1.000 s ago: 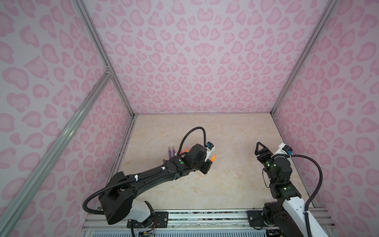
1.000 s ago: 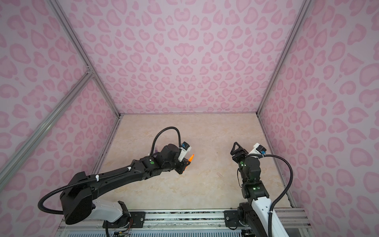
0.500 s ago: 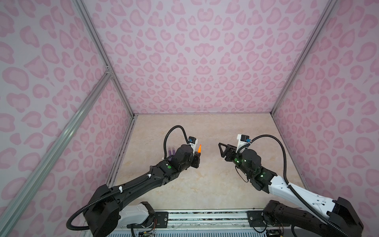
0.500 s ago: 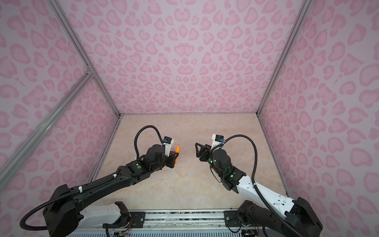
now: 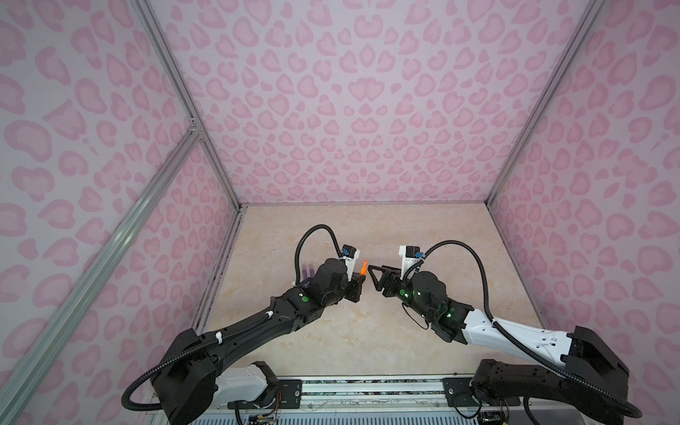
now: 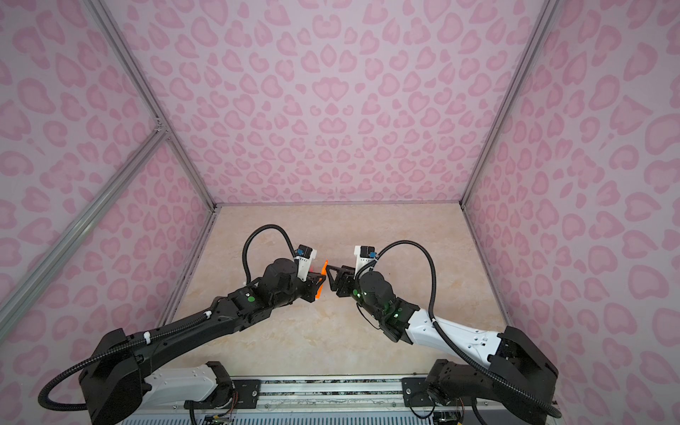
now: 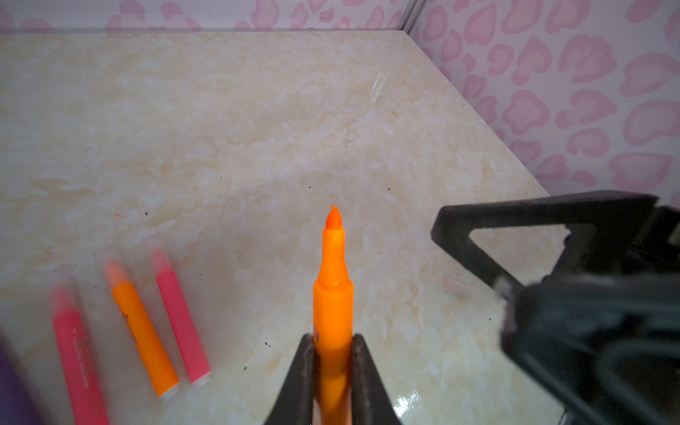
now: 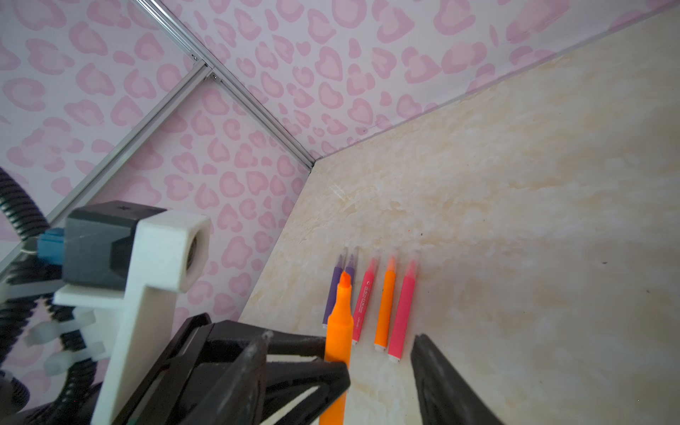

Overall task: Insert the pens into the pen caps
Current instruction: 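Raise the orange highlighter with left gripper while right gripper approaches its tip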

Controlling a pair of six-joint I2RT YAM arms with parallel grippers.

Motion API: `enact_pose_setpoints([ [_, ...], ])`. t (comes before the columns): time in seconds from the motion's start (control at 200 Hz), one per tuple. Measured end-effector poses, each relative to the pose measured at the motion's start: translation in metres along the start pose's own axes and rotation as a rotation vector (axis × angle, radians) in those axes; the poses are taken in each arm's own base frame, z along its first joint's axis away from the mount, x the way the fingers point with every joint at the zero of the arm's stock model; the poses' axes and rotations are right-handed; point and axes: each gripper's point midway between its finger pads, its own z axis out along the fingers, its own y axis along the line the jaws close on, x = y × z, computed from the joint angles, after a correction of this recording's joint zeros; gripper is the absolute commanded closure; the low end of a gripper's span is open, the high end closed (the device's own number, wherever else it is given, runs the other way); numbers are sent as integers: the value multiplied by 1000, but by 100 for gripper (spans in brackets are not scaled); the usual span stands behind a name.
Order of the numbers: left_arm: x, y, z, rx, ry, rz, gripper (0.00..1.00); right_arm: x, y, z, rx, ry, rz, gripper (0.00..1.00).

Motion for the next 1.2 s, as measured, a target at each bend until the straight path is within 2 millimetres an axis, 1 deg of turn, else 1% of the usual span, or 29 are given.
enact_pose_setpoints([
  [0.115,0,-5,0,21,-1,9,97,10,4,5,-18,21,12,44],
  [0.185,1,-8,-2,33,-2,14,97,13,3,8,-15,27,21,46],
  [0.415,-1,-16,-7,65,-24,34,97,13,5,14,-20,24,42,51],
  [0.64,2,-20,-8,79,-18,50,97,14,4,18,-16,23,57,57],
  [0.81,4,-20,-8,79,-13,52,97,16,4,24,-18,25,66,66],
  [0.96,4,-19,-8,73,-15,56,97,16,4,28,-16,21,75,76],
  [1.2,3,-17,-10,63,-26,56,97,17,3,29,-12,19,81,85],
])
